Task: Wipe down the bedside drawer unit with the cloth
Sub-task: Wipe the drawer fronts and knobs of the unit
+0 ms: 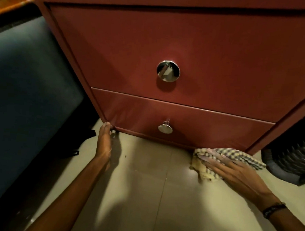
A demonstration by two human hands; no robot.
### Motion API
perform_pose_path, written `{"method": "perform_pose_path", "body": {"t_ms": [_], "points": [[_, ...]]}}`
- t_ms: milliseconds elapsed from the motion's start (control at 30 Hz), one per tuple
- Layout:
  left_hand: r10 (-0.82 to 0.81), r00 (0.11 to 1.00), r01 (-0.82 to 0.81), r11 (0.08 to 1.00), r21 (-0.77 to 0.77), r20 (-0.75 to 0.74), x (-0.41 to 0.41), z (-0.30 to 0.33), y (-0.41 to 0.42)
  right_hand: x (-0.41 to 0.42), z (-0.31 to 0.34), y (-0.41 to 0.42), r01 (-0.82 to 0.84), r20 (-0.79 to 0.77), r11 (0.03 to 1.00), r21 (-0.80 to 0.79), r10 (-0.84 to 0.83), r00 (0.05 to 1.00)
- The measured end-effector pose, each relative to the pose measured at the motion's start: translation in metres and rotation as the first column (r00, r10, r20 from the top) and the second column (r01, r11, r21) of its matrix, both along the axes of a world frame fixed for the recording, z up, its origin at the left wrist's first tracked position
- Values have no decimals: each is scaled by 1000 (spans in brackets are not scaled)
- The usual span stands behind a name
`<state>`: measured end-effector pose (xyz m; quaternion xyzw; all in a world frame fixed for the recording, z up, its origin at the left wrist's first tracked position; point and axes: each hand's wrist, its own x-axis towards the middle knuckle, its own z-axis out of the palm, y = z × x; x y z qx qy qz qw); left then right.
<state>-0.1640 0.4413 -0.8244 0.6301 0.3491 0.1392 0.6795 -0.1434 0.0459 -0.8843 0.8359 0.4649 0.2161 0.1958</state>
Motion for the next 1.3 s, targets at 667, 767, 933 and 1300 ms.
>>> {"method": "perform_pose_path", "body": {"t_ms": [667, 767, 933, 1300], "points": [[60, 998, -60, 998, 8, -3, 10, 18, -72, 40, 146, 114, -209, 501, 954, 215, 76, 862], [52, 997, -53, 999, 13, 57, 3, 34, -71, 40, 134, 87, -229, 455, 973, -18, 212, 865], [55, 992, -51, 998, -33, 118, -6, 52, -63, 33, 164, 93, -116, 472, 700, 704, -340, 814], [109, 970, -103, 994, -41, 217, 6, 92, -54, 47, 283, 194, -341, 249, 924, 172, 294, 923]]}}
